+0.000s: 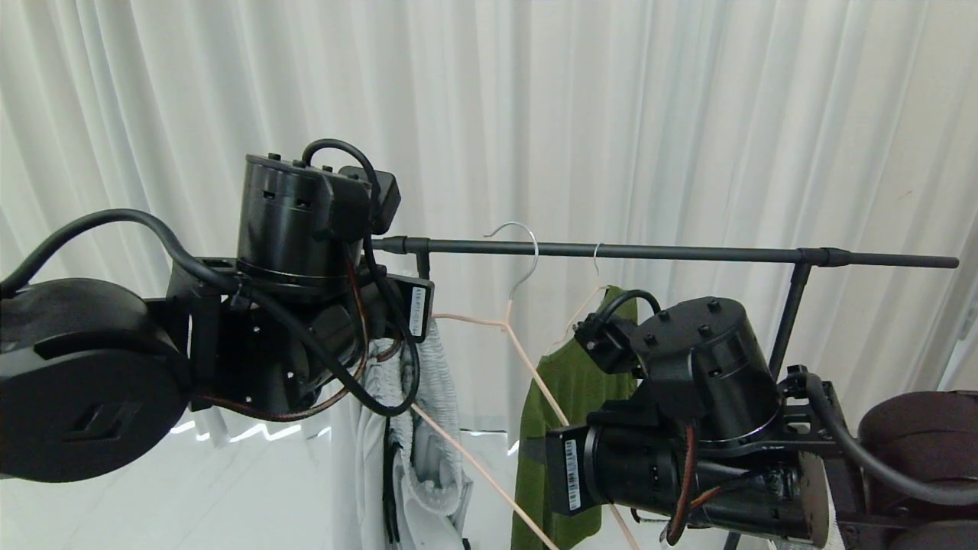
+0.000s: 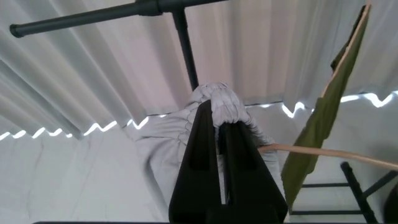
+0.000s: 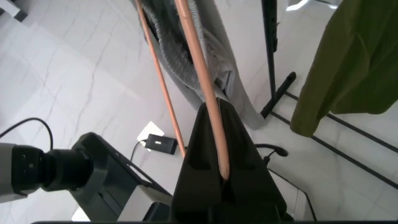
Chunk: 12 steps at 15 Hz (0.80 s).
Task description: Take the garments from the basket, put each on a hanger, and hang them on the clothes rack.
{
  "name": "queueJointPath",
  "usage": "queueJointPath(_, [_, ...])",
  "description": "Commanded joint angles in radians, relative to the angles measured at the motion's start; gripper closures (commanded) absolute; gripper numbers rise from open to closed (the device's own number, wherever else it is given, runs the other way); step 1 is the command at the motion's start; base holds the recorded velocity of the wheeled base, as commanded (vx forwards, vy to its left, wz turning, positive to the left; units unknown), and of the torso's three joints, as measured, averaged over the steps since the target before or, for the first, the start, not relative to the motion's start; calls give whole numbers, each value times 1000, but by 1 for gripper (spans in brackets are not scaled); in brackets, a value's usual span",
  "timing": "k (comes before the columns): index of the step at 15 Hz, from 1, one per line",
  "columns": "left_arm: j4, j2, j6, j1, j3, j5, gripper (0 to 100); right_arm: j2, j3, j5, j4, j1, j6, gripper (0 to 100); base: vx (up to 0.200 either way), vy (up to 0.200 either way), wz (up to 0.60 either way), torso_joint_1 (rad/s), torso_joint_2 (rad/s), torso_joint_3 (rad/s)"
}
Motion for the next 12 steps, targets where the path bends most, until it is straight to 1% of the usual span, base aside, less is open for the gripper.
queueJointPath(1, [0,0,-3,-29,5,0,100,24,-3,-3,-11,6,-3,100,0,0,0,0,0,0])
queueJointPath(3, [0,-2,-1,-57,-2,0,100,35,-1,-1,-37,6,-5,100,0,0,0,0,0,0])
queueJointPath(8, [-2,-17,-6,-133,-11,-3,100,58,-3,-1,-39,7,-5,100,0,0,0,0,0,0])
queueJointPath(10, [-2,-17,-47,-179,-12,-3,100,60,-1,-4,-39,6,-5,100,0,0,0,0,0,0])
queueJointPath(12, [-2,-23,-49,-184,-12,-3,100,54,6,-38,-46,-11,-8,100,0,0,0,0,0,0])
